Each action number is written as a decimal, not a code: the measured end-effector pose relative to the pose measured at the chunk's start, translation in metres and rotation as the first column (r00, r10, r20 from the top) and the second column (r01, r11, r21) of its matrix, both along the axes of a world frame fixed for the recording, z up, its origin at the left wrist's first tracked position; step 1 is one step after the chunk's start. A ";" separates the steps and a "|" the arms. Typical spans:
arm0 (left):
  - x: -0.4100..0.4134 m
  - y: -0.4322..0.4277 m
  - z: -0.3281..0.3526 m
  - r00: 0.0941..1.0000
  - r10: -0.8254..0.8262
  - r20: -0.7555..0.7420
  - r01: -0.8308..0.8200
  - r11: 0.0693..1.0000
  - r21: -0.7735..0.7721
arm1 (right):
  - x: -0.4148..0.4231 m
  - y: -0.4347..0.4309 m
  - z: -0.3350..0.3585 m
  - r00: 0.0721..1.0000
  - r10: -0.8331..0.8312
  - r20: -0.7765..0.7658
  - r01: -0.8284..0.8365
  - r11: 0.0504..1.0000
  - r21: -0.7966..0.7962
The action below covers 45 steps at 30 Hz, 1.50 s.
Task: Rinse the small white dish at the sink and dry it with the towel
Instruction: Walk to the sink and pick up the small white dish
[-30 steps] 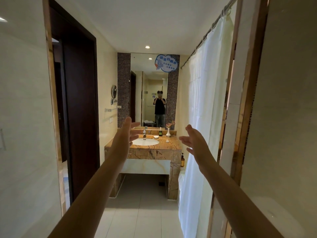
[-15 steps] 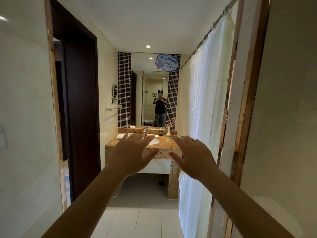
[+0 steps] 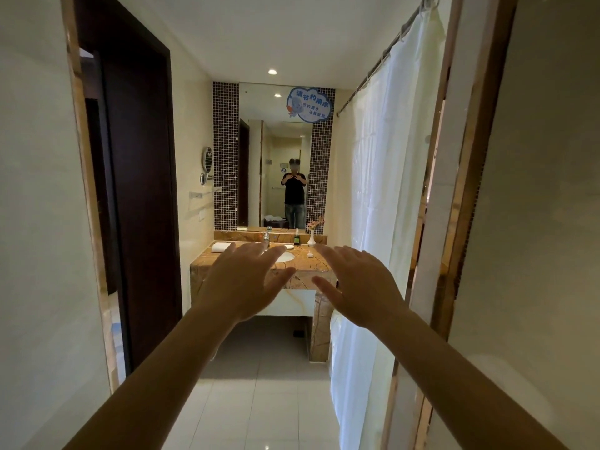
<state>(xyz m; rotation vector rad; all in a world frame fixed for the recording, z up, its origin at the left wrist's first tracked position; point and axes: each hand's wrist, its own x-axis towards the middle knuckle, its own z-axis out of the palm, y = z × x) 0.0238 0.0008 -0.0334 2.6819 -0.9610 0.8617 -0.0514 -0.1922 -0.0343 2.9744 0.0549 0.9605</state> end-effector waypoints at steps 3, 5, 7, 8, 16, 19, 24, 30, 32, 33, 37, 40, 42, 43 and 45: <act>0.005 -0.003 0.001 1.000 0.009 -0.008 -0.009 1.000 -0.004 | 0.006 -0.004 0.001 1.000 0.001 0.002 -0.001 1.000 0.009; 0.010 -0.006 0.003 1.000 0.016 -0.004 -0.016 1.000 -0.005 | 0.011 -0.008 0.003 1.000 0.000 0.005 0.000 1.000 0.011; 0.015 -0.010 0.005 1.000 0.031 0.002 -0.031 1.000 -0.001 | 0.018 -0.012 0.005 1.000 0.003 0.006 -0.003 1.000 0.019; 0.019 -0.013 0.006 0.999 0.038 0.003 -0.038 0.999 0.000 | 0.022 -0.015 0.006 1.000 0.003 0.006 -0.003 1.000 0.021; 0.056 -0.048 0.011 0.998 0.055 0.032 -0.054 0.998 -0.009 | 0.061 -0.058 0.011 0.999 0.026 0.026 -0.025 0.999 -0.020; 0.069 -0.062 0.013 0.997 0.061 0.051 -0.061 0.998 -0.015 | 0.079 -0.077 0.013 0.999 0.028 0.029 -0.027 0.999 -0.040; 0.092 -0.084 0.013 0.994 0.085 0.063 -0.085 0.996 -0.011 | 0.106 -0.096 0.011 0.999 0.048 0.016 -0.047 0.998 -0.052; 0.123 -0.104 0.010 0.992 0.106 0.065 -0.106 0.994 -0.009 | 0.135 -0.112 0.012 0.998 0.053 0.022 -0.052 0.998 -0.038; 0.134 -0.109 0.009 0.992 0.112 0.059 -0.112 0.994 -0.003 | 0.145 -0.116 0.011 0.999 0.051 0.011 -0.051 0.998 -0.040; 0.140 -0.111 0.008 0.992 0.114 0.058 -0.114 0.993 -0.001 | 0.150 -0.119 0.012 0.999 0.050 0.007 -0.049 0.998 -0.042; 0.164 -0.118 0.009 0.992 0.113 0.054 -0.113 0.994 -0.003 | 0.173 -0.123 0.014 0.998 0.063 0.010 -0.063 0.998 -0.027; 0.184 -0.122 0.011 0.992 0.103 0.069 -0.102 0.995 -0.016 | 0.195 -0.123 0.014 0.999 0.052 0.006 -0.052 0.998 -0.037; 0.200 -0.124 0.012 0.992 0.096 0.081 -0.095 0.995 -0.019 | 0.211 -0.123 0.014 0.999 0.047 0.002 -0.047 0.998 -0.034; 0.209 -0.124 0.013 0.993 0.089 0.084 -0.087 0.996 -0.022 | 0.219 -0.122 0.014 0.999 0.045 -0.001 -0.045 0.999 -0.031; 0.227 -0.124 0.015 0.993 0.075 0.090 -0.073 0.997 -0.030 | 0.236 -0.121 0.016 0.999 0.036 -0.007 -0.036 0.999 -0.040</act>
